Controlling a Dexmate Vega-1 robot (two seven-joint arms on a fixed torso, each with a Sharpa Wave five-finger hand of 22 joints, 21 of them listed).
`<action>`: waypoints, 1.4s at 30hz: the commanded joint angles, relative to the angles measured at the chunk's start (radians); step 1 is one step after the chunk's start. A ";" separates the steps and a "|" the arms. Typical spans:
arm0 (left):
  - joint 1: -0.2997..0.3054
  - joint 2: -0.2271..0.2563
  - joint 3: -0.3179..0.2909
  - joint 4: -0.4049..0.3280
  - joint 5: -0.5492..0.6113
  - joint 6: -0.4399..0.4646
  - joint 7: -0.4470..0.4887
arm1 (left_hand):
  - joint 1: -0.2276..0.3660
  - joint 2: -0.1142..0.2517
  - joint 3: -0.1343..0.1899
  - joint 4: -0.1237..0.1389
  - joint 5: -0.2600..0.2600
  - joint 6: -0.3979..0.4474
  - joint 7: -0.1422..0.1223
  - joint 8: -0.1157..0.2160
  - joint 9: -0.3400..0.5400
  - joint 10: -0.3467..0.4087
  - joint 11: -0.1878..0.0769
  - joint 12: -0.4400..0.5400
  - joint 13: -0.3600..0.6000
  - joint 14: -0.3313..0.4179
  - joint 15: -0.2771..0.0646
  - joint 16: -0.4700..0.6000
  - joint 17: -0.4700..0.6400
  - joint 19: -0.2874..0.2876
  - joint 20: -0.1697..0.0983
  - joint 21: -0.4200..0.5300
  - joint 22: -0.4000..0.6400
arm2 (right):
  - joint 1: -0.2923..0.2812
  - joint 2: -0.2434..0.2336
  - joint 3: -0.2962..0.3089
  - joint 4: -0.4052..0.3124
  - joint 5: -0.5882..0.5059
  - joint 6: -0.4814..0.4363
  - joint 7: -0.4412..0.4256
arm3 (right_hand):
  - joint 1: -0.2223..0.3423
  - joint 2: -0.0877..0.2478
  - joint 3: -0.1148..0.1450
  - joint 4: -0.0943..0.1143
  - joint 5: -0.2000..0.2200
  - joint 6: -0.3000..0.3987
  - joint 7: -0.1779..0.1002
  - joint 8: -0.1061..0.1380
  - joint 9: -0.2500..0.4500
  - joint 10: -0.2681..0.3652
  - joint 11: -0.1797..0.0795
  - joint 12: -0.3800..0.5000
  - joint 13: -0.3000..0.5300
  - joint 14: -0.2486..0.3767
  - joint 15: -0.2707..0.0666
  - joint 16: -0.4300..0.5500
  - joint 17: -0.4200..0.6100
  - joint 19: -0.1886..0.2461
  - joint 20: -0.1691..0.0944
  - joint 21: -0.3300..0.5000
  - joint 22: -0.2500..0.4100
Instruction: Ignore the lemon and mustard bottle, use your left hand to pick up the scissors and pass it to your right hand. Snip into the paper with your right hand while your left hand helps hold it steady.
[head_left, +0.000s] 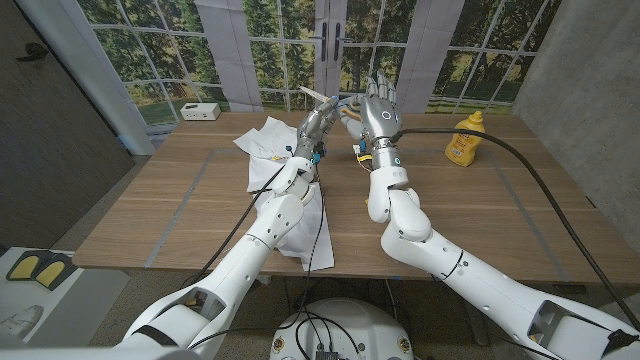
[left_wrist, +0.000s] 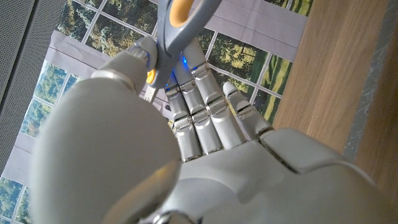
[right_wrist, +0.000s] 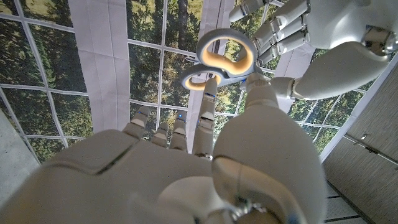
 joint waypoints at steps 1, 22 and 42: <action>-0.001 0.001 -0.002 -0.002 0.002 -0.007 0.002 | 0.052 0.059 0.009 0.004 0.006 0.123 -0.087 0.003 0.003 0.048 -0.056 0.004 0.002 0.098 -0.089 0.007 0.005 -0.003 -0.142 -0.001 0.003 | 0.006 0.007 -0.007 0.010 -0.025 -0.025 0.010 | 0.001 -0.006 -0.007 -0.004 0.005 0.014 -0.001 0.005 0.003 0.010 -0.007 0.006 0.002 0.003 0.000 0.006 -0.001 0.006 0.000 0.001 0.000; -0.005 0.001 -0.001 0.008 -0.002 -0.001 -0.007 | 0.051 0.060 0.009 0.005 0.004 0.124 -0.083 0.001 0.003 0.049 -0.054 0.004 0.000 0.097 -0.089 0.006 0.004 -0.002 -0.142 0.000 0.003 | 0.048 0.017 -0.048 0.030 -0.095 -0.114 0.116 | -0.003 -0.012 -0.017 -0.001 0.007 -0.012 -0.001 -0.014 0.002 0.008 -0.012 -0.002 0.002 -0.008 0.012 -0.002 0.000 -0.006 -0.005 -0.007 0.000; 0.000 -0.001 0.001 0.007 -0.005 0.003 -0.005 | 0.052 0.059 0.008 0.004 0.003 0.124 -0.084 -0.002 0.003 0.050 -0.055 0.004 0.000 0.097 -0.089 0.006 0.003 -0.001 -0.142 0.000 0.003 | 0.039 0.001 -0.049 0.016 -0.153 -0.154 0.136 | 0.003 -0.014 -0.021 -0.005 0.012 -0.018 -0.002 -0.021 0.002 0.005 -0.008 -0.007 0.003 -0.014 0.010 -0.002 0.000 -0.007 -0.010 -0.008 0.001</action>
